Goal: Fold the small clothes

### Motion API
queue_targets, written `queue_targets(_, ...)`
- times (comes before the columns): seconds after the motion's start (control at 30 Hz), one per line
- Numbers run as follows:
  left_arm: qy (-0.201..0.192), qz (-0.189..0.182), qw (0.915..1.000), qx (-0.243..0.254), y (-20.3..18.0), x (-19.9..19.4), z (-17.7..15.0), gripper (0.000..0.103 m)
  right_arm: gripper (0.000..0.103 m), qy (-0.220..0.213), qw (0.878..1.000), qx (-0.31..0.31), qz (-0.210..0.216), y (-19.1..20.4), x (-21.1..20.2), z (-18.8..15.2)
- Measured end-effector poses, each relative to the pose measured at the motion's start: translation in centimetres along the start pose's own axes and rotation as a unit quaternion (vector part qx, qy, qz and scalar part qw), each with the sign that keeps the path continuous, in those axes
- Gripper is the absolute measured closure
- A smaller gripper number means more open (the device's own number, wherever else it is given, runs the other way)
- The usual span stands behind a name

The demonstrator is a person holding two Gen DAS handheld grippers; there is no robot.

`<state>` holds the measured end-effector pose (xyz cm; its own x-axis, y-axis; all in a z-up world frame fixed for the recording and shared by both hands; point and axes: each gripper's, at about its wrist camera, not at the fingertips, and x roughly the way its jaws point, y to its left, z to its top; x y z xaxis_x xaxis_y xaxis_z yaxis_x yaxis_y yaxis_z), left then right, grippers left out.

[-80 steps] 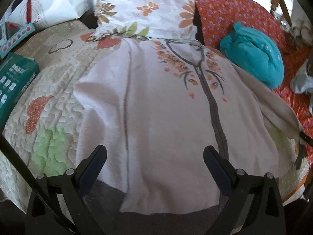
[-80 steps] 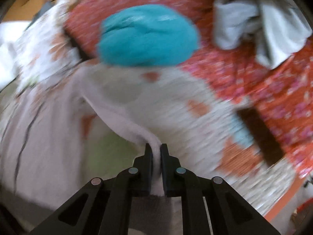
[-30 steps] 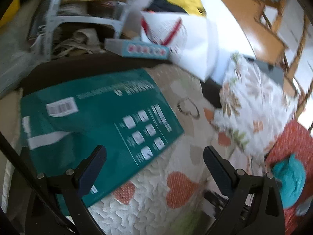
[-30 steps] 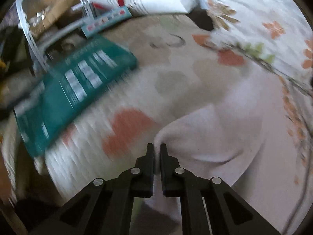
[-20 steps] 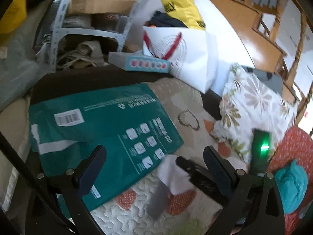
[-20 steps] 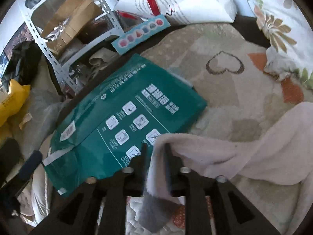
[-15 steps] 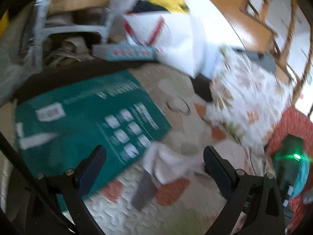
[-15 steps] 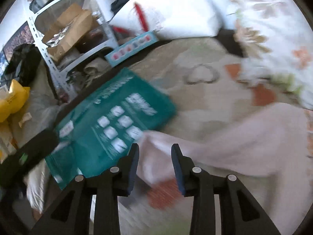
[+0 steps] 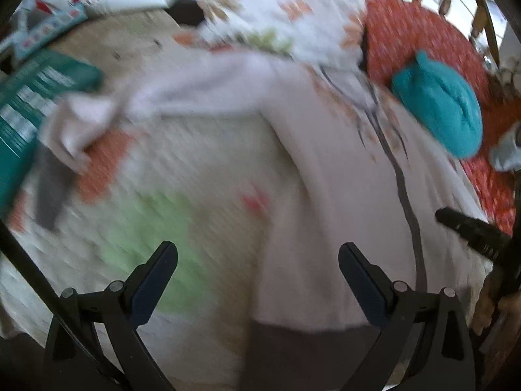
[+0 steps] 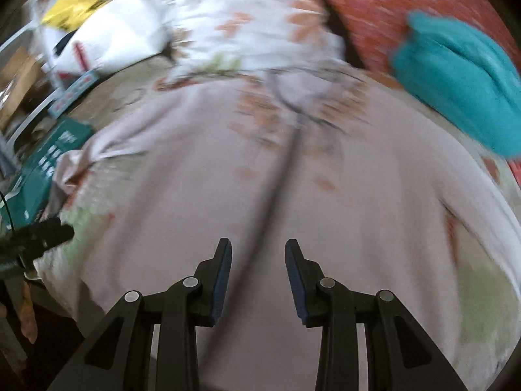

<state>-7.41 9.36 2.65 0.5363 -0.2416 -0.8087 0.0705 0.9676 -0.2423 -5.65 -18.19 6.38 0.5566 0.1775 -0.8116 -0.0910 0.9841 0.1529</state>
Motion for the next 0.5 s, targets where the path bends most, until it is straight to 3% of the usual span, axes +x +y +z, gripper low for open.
queue_targets(0.03,0.019,-0.012,0.9997,0.003,-0.9,0.9,-1.0,0.007,0.066,0.0,1.0,0.011,-0.005,-1.2,-0.5,-0.6)
queue_targets(0.07,0.029,-0.016,0.9994,0.009,-1.6,1.5,-1.7,0.019,0.066,-0.002,1.0,0.024,-0.009,-2.7,-1.1,-1.4)
queue_targets(0.1,0.03,0.004,0.9991,0.029,-2.9,1.7,-2.5,0.025,0.066,-0.005,0.999,0.039,-0.013,-4.1,-1.9,-2.2)
queue_targets(0.17,0.025,0.034,0.9967,0.069,-4.4,1.2,-3.4,0.071,0.066,-0.012,0.998,0.065,-0.02,-6.3,-3.4,-3.4)
queue_targets(0.2,0.03,0.023,0.9971,0.066,-4.5,0.9,-3.6,0.077,0.066,-0.02,0.996,0.084,-0.028,-8.1,-4.9,-4.2)
queue_targets(0.37,0.03,0.004,0.9995,0.005,-1.4,-1.7,-5.5,0.08,0.062,-0.064,0.979,0.166,-0.103,-16.7,-12.4,-7.4)
queue_targets(0.5,0.005,-0.009,0.9997,-0.022,0.6,-4.2,-5.2,0.08,0.056,-0.088,0.943,0.28,-0.156,-25.6,-17.7,-10.7)
